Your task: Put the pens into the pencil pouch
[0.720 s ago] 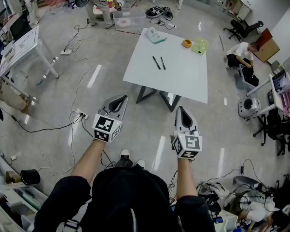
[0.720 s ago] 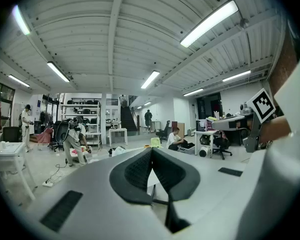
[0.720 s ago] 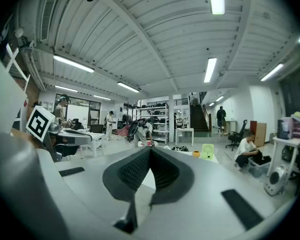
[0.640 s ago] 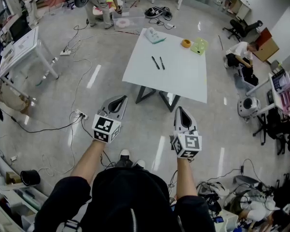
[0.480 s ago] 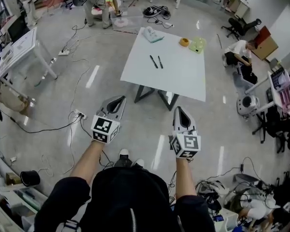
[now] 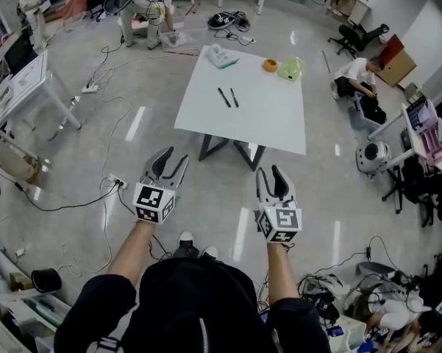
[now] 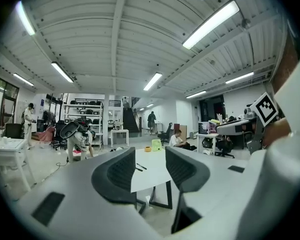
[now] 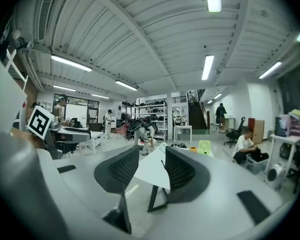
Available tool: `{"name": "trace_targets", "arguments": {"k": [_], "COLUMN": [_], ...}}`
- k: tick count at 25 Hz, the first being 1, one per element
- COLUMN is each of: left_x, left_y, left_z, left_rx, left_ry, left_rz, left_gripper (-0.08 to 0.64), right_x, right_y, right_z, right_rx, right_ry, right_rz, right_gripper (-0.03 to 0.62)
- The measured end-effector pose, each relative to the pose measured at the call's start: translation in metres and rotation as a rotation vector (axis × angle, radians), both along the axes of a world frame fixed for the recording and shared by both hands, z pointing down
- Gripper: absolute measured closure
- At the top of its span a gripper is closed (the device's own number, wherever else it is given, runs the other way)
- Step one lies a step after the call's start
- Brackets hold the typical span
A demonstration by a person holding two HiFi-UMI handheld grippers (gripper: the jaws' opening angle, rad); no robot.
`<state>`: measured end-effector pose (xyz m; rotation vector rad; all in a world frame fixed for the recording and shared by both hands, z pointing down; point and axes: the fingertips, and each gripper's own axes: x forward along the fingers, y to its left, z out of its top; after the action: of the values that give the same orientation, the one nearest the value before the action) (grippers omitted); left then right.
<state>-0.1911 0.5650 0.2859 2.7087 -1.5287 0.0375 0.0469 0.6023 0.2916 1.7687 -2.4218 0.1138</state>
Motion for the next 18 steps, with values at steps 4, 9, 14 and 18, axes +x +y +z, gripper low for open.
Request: {"name": "trace_targets", "arguments": {"k": [4,9,14,18], "left_x": [0.010,0.021,0.022,0.019], "left_y": [-0.001,0.003,0.009,0.005], "left_z": [0.005,0.012,0.015,0.019], "left_rx": [-0.027,-0.061,-0.064,-0.072], "left_ry": [-0.003,-0.008,-0.020,-0.011], "left_rz": [0.041,0.048,0.025,0.012], "left_gripper": [0.296,0.293,0.293,0.294], "right_x": [0.006,0.010,0.008,0.004], "right_y": [-0.003,-0.005,-0.007,-0.014], "right_z": [0.004,0.007,0.012,0.016], "right_rx": [-0.008,-0.010,-0.015,-0.023], "right_ry": [-0.006,-0.011,-0.021,-0.016], "right_rz": [0.008,-0.011,-0.044,-0.060], "right_gripper": [0.394,0.364,0.360,0.362]}}
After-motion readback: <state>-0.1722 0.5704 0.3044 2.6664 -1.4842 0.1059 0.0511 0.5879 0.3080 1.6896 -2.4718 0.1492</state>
